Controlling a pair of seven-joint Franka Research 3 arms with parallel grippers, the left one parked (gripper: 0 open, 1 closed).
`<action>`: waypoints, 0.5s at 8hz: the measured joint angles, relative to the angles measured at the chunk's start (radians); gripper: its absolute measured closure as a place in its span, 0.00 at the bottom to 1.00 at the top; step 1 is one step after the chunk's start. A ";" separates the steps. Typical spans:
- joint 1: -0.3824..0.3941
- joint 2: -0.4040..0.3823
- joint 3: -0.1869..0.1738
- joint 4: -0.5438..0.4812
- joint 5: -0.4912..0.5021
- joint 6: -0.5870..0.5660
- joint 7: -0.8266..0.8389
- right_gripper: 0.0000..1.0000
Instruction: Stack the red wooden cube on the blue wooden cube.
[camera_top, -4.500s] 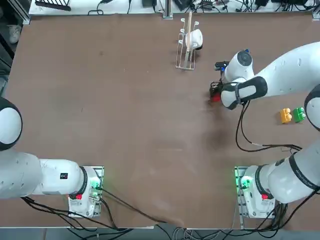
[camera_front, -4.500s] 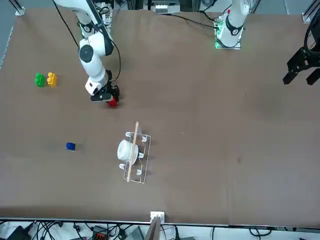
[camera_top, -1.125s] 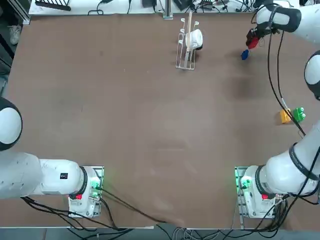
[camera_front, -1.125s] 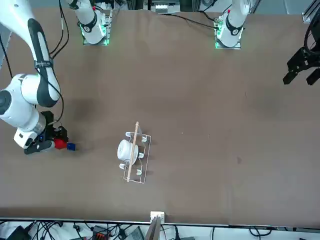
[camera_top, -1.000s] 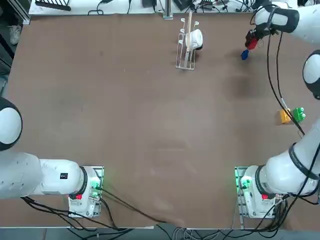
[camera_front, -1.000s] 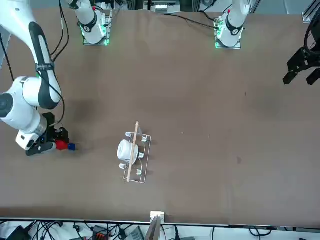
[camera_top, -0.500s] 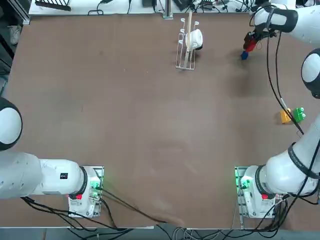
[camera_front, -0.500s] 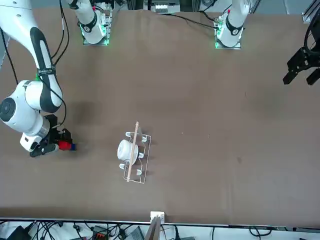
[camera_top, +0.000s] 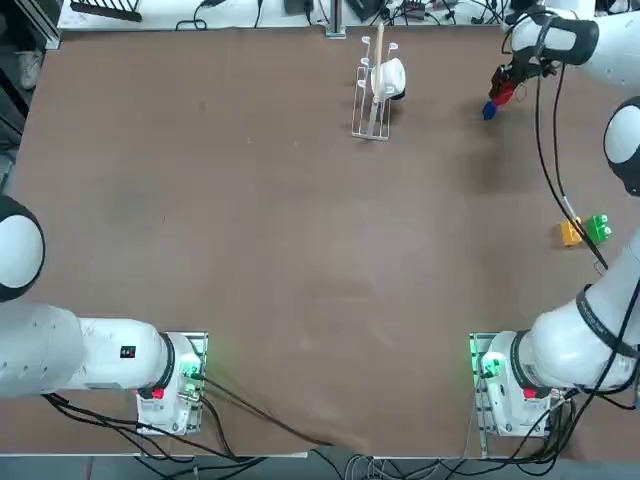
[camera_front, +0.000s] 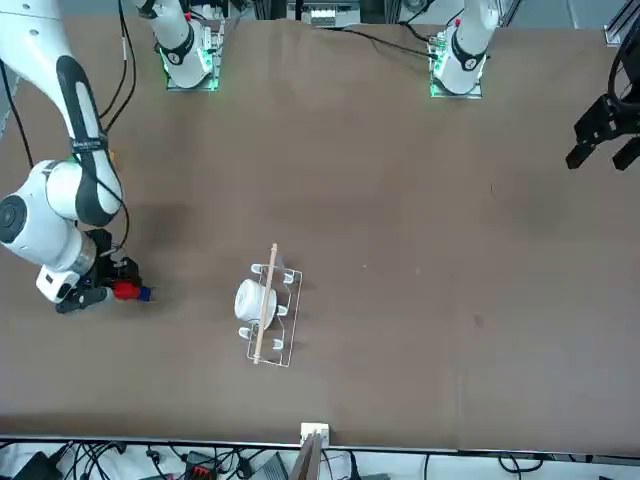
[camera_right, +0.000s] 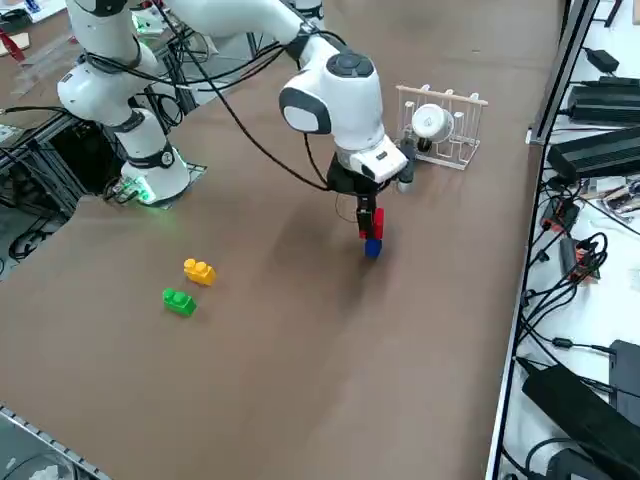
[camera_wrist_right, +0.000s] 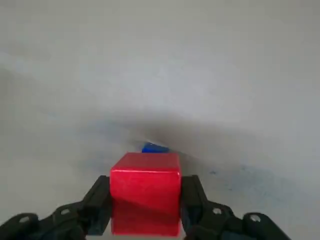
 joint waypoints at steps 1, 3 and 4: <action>0.000 0.006 0.000 0.000 0.000 0.000 -0.003 0.30; 0.000 0.017 0.003 0.000 0.000 0.001 -0.006 0.30; 0.000 0.021 0.004 0.000 0.000 0.001 -0.007 0.30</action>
